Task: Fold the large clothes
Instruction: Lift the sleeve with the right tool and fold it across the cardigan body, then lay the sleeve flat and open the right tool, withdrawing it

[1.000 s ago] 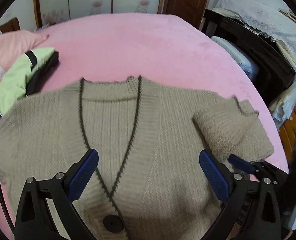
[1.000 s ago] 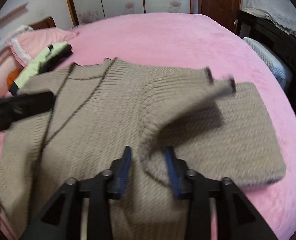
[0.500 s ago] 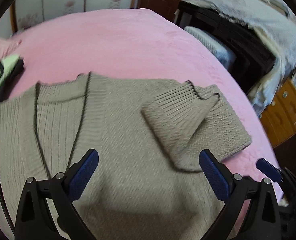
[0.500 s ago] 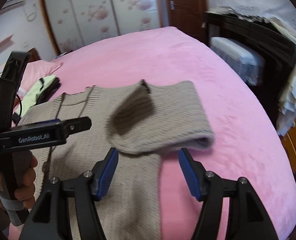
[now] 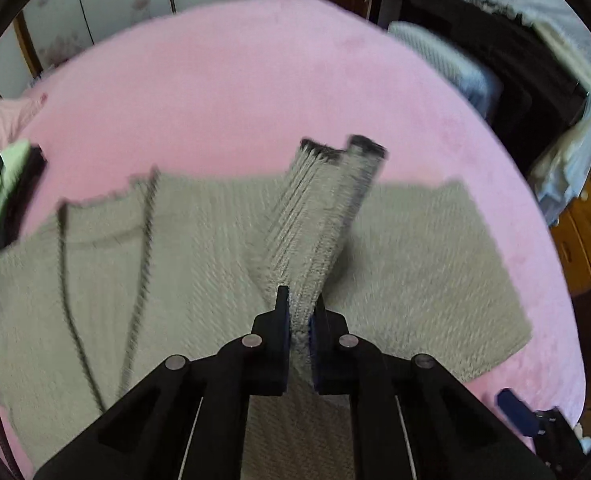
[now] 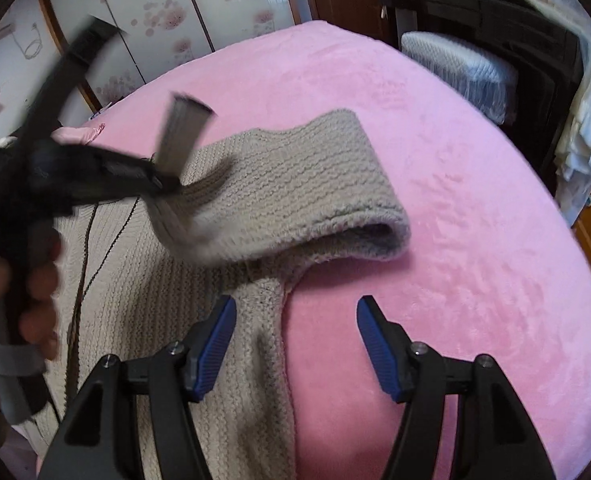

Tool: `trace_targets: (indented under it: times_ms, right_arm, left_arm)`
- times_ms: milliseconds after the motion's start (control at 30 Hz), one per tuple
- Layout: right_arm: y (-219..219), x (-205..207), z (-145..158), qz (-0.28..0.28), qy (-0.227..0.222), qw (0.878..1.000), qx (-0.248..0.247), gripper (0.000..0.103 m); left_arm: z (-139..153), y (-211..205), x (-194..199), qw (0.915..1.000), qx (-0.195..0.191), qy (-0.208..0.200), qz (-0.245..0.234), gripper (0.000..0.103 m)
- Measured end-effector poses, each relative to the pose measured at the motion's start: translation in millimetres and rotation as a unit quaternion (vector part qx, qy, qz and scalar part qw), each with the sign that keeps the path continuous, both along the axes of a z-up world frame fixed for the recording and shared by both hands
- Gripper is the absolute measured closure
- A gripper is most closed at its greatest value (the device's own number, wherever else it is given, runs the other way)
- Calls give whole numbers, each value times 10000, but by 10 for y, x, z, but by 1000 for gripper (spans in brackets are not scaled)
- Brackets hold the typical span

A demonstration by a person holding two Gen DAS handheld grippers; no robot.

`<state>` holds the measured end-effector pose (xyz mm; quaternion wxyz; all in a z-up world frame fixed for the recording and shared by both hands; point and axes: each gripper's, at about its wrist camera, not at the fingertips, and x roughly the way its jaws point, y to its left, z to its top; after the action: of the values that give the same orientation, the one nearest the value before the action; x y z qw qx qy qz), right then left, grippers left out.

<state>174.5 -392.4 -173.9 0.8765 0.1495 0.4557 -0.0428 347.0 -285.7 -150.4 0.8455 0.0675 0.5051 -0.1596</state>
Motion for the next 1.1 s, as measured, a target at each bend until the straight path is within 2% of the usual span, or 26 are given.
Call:
trace_targets:
  times_ms: [167,233,300,333,400,467,600,700,867,1000,1100]
  right_arm:
    - [40,201,-77,-34,-29,9999,92,43]
    - [67,292,-108,-55,-25,10000,46,51]
    - [107,414,-155,-54,58,10000,-29,66]
    - [133,460,-174,-40,88,9999,-84,69]
    - [228,525,-192,-6,139,9991,-396,80]
    - [297,536,-178,53,107,9981,-597,82]
    - [486,500,-159,284,-13,9954,-911,82]
    - [672,484,-169,452,11,9891,-1401,82]
    - [872,470,-226,643,134,9760,-2075,80]
    - [887,523,-214,655,193,9703,-2321,80]
    - [914,517,-214,660,240,9670,-2447,78]
  left_arm:
    - [581,312,59,9975,-305,-626,111,98]
    - [800,512,70,9947,-485,-874,221,98]
    - [952,707,83,9920,-593,-1064,317,98]
    - [1030,819,88,9904,-616,-1171,400,98]
    - [1132,1101,155,9866,-637,-1371,611,98]
    - [1133,1426,182,9835,-681,-1430,869,98]
    - [822,1936,227,9824,-779,-1133,1261,98]
    - [363,2269,199,9818,-817,-821,1506,98]
    - [-347,2606,123,9752,-1119,-221,1898,97]
    - [-635,2696,66,9690,-1413,60,2025,93]
    - [-671,2838,61,9623,-1754,117,2078,90]
